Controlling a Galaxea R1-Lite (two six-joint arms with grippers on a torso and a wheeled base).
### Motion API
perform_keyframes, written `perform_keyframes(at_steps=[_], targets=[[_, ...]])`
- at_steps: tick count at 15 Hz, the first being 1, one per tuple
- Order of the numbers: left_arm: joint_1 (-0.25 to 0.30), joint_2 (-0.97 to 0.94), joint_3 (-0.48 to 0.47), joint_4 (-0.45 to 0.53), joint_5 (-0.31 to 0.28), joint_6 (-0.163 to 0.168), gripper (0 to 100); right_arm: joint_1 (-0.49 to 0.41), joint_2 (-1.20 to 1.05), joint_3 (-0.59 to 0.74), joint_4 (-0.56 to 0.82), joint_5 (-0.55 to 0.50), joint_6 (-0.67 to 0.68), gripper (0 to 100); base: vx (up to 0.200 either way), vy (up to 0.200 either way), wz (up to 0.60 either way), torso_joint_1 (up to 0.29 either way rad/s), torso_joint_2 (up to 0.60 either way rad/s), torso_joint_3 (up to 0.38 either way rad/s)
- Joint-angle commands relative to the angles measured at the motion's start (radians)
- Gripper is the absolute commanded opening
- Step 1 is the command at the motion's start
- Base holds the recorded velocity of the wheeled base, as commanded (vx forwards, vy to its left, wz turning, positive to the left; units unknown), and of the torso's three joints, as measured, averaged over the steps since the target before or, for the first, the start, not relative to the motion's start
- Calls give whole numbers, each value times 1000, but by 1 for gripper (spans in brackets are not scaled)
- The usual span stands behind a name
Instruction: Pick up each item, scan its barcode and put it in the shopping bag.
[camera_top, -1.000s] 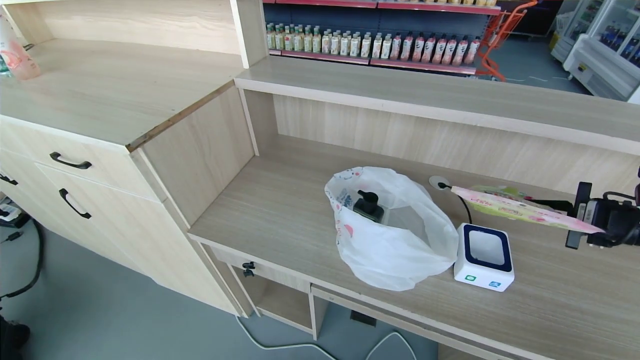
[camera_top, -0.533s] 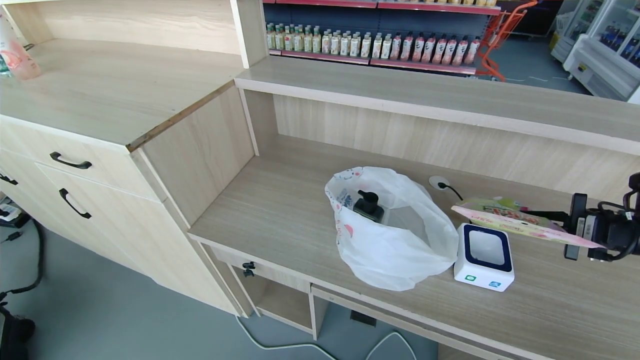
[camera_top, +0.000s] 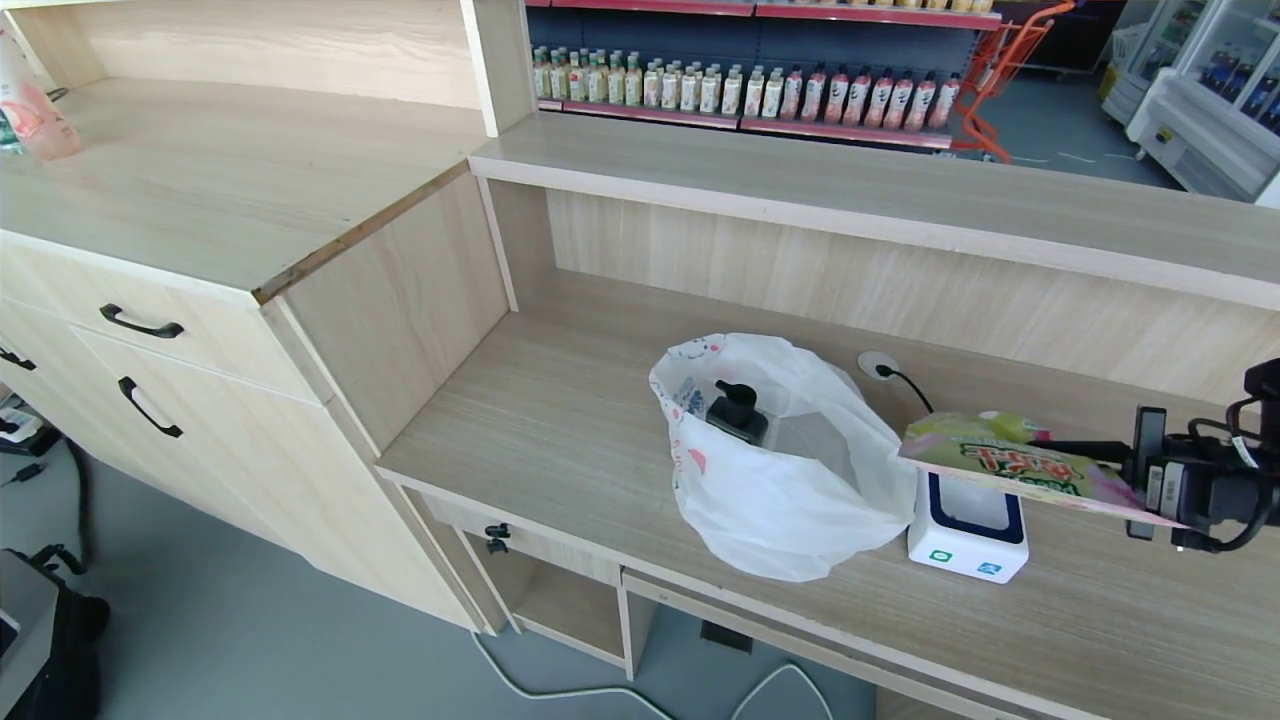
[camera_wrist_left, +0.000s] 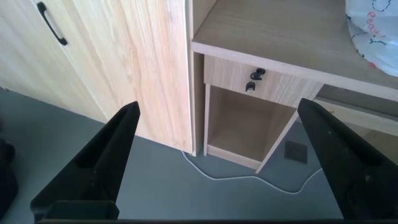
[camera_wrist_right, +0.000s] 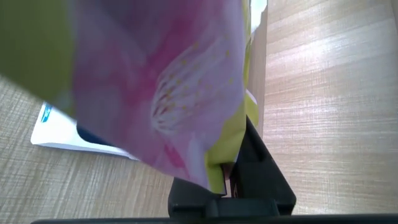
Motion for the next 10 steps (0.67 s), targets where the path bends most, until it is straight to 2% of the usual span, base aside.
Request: perform_keyframes(at_steps=[1,3,10], targets=[[0,0,0,0,0,0,100,0,11,-8,48,-1,-58,0,0,0,0,0,0,0],[0,0,0,0,0,0,100,0,11,-14,104,-2,-118,0,0,0,0,0,0,0],[0,0,0,0,0,0,100,-5,9,-33,99,1,-127,0,0,0,0,0,0,0]])
